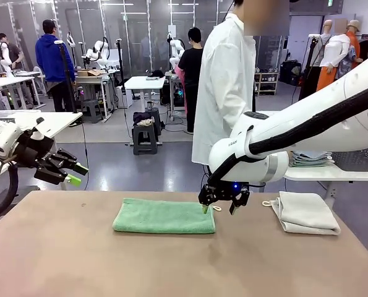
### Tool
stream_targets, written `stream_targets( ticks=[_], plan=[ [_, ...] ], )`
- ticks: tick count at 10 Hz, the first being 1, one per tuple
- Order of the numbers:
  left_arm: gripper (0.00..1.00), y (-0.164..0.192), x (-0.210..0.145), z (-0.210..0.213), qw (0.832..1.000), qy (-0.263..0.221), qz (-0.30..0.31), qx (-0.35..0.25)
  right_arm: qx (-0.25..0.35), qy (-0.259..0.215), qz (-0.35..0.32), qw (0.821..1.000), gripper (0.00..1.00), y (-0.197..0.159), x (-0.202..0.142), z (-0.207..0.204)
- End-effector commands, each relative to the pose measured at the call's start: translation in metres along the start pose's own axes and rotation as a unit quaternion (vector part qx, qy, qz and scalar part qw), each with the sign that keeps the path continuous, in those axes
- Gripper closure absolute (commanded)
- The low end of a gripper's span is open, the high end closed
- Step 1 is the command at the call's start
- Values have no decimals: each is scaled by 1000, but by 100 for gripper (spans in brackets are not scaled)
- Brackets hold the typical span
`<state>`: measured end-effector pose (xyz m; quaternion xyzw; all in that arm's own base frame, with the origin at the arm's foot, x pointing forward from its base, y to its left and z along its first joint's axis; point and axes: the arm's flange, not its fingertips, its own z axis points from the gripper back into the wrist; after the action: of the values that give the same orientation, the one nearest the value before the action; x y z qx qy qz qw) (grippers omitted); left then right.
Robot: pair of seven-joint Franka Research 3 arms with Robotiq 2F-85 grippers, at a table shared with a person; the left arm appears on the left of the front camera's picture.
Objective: Fold the towels and place them in the basket.
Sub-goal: When a person lays out a Towel with hook on the table, fold it in half twice.
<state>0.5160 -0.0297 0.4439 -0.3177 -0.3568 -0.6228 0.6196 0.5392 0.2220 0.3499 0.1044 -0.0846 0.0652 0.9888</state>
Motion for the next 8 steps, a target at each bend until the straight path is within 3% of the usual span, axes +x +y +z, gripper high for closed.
stream_targets(
  ticks=[1, 8],
  plan=[
    [37, -1, 3, 2, 1000, 1, -1, 4, -11, -23, -27, 999, 0, 4, 13, -14],
    [37, -1, 3, 2, 1000, 1, -1, 4, -32, -23, -98, 994, 0, 1, 48, -55]
  ],
)
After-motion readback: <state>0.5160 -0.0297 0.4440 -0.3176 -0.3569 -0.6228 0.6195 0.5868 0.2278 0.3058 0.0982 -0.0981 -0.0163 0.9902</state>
